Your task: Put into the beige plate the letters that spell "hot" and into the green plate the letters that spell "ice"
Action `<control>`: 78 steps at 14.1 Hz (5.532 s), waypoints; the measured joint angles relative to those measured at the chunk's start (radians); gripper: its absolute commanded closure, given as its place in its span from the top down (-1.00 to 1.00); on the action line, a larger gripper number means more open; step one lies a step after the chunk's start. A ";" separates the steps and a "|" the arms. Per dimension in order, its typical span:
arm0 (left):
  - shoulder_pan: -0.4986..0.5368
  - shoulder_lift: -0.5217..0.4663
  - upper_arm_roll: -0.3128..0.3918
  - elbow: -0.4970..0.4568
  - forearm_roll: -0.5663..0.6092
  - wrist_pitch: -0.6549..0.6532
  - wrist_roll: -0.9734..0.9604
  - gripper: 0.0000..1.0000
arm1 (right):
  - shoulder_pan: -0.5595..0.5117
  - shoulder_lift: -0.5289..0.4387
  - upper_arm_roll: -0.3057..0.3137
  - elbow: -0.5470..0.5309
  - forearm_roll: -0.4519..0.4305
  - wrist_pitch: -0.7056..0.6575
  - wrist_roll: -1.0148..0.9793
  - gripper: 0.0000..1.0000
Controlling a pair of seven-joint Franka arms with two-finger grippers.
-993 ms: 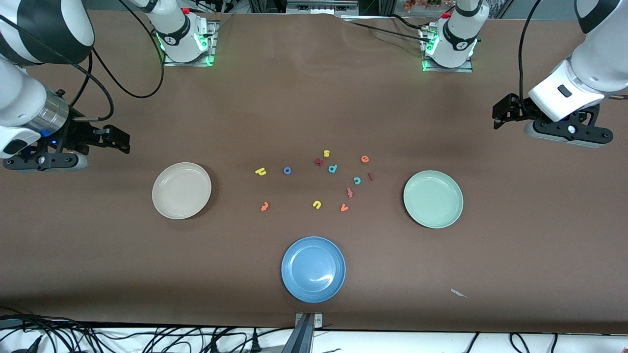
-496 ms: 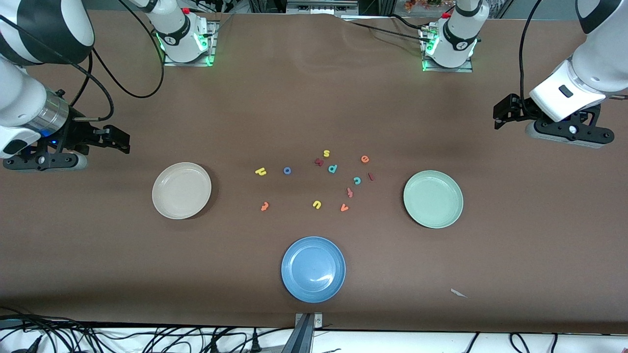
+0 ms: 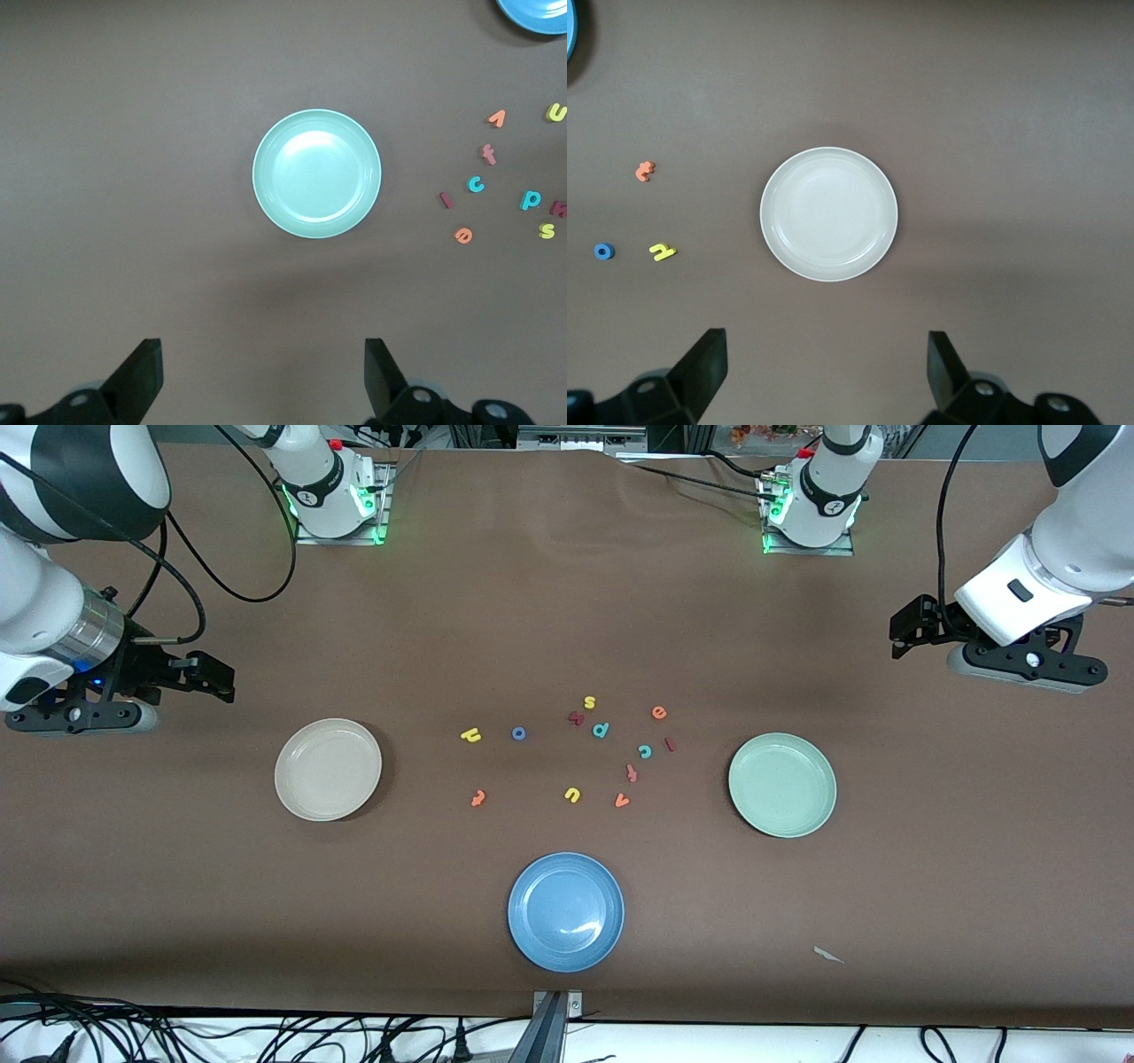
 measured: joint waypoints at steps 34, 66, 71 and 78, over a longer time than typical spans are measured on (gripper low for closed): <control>-0.411 0.507 -0.046 -0.287 -0.075 0.731 -0.320 0.99 | 0.466 0.266 0.013 -0.245 0.001 0.634 0.967 1.00; -0.210 0.459 -0.010 -0.192 0.032 0.567 -0.296 -0.63 | 0.550 0.541 0.045 -0.202 0.039 0.852 1.165 -0.18; -0.137 0.472 -0.009 -0.189 0.035 0.567 -0.212 -0.63 | 0.551 0.541 0.046 -0.198 0.040 0.844 1.165 -0.37; -0.094 0.528 -0.008 -0.166 0.035 0.588 -0.164 -0.62 | 0.551 0.539 0.046 -0.193 0.041 0.838 1.165 -0.63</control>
